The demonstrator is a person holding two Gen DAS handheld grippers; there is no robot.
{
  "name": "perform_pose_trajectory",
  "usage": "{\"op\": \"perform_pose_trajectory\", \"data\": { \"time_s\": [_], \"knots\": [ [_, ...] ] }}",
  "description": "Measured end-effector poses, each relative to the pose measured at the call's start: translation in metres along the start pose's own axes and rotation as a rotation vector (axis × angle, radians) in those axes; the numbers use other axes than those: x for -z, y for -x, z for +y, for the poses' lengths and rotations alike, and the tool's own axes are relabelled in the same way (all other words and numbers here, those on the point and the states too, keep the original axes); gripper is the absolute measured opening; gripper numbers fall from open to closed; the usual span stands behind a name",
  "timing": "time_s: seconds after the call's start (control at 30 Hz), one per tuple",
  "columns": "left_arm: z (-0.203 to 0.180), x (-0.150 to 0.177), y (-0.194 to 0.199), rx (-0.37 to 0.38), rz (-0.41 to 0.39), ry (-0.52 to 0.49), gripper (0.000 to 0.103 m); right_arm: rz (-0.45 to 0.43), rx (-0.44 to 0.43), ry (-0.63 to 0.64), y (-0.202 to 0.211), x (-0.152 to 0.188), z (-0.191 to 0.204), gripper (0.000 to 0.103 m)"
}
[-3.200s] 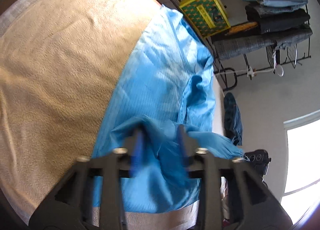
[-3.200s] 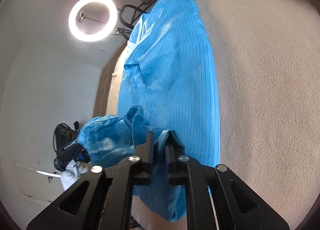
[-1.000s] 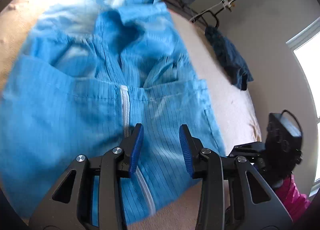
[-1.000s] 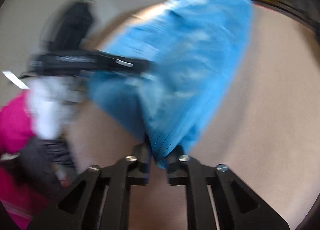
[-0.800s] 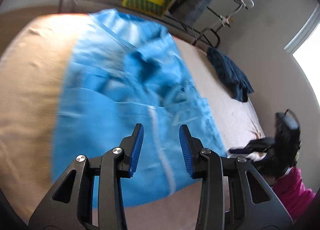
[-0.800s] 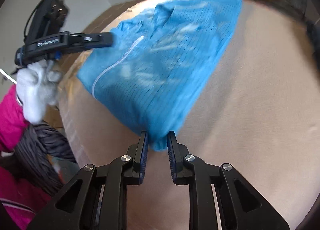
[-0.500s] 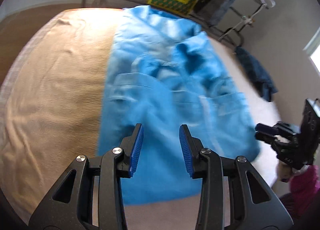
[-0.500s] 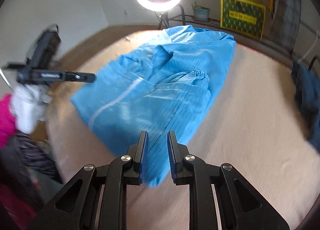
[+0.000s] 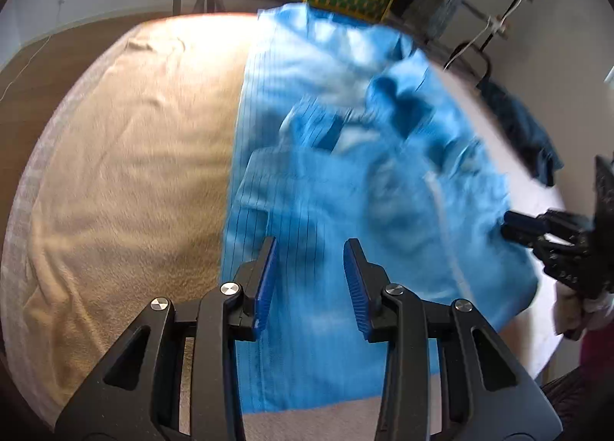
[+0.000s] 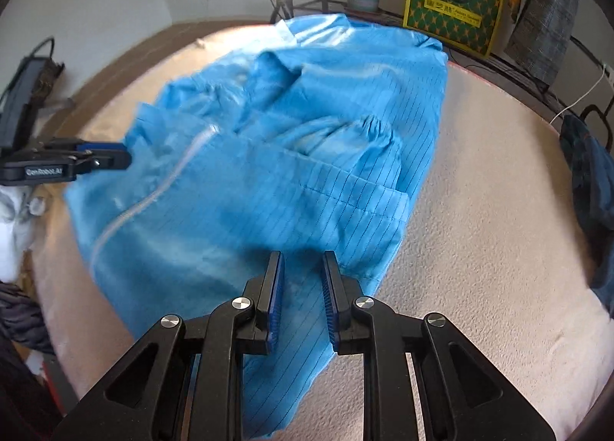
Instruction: Fold large clothes
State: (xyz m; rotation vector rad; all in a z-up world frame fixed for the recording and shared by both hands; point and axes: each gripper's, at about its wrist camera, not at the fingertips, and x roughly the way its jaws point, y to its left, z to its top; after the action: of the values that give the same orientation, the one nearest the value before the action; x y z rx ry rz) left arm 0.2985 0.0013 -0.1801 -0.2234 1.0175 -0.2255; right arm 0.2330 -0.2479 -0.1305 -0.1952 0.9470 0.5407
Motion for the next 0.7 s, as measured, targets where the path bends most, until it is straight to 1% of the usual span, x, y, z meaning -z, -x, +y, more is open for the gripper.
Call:
{"op": "perform_pose_trajectory", "data": {
  "time_s": [0.1, 0.2, 0.3, 0.4, 0.5, 0.53, 0.57, 0.63, 0.7],
  "knots": [
    [-0.003, -0.010, 0.018, 0.052, -0.050, 0.028, 0.037, -0.037, -0.012, -0.022, 0.014, -0.005, -0.008, 0.018],
    [-0.006, -0.022, 0.026, 0.059, -0.078, 0.019, 0.037, -0.085, -0.004, -0.049, 0.025, -0.009, -0.017, 0.018],
    [-0.007, -0.034, 0.028, 0.059, -0.085, 0.009, 0.037, -0.137, -0.015, -0.085, 0.033, -0.013, -0.026, 0.018],
    [-0.002, -0.046, 0.028, 0.070, -0.088, 0.022, 0.037, -0.157, -0.006, -0.097, 0.037, -0.018, -0.030, 0.018],
    [0.003, -0.060, 0.024, 0.073, -0.093, 0.019, 0.037, -0.163, -0.015, -0.131, 0.036, -0.027, -0.041, 0.019],
    [0.004, -0.066, 0.023, 0.069, -0.098, 0.008, 0.037, -0.162, -0.012, -0.140, 0.034, -0.031, -0.044, 0.022],
    [0.005, -0.072, 0.022, 0.068, -0.099, 0.001, 0.037, -0.162, -0.009, -0.148, 0.032, -0.035, -0.047, 0.028],
    [0.007, -0.084, 0.017, 0.078, -0.097, -0.013, 0.037, -0.164, -0.007, -0.157, 0.030, -0.041, -0.054, 0.036],
    [0.013, -0.097, 0.011, 0.083, -0.096, -0.016, 0.037, -0.164, -0.002, -0.162, 0.027, -0.046, -0.060, 0.038]
  ]
}}
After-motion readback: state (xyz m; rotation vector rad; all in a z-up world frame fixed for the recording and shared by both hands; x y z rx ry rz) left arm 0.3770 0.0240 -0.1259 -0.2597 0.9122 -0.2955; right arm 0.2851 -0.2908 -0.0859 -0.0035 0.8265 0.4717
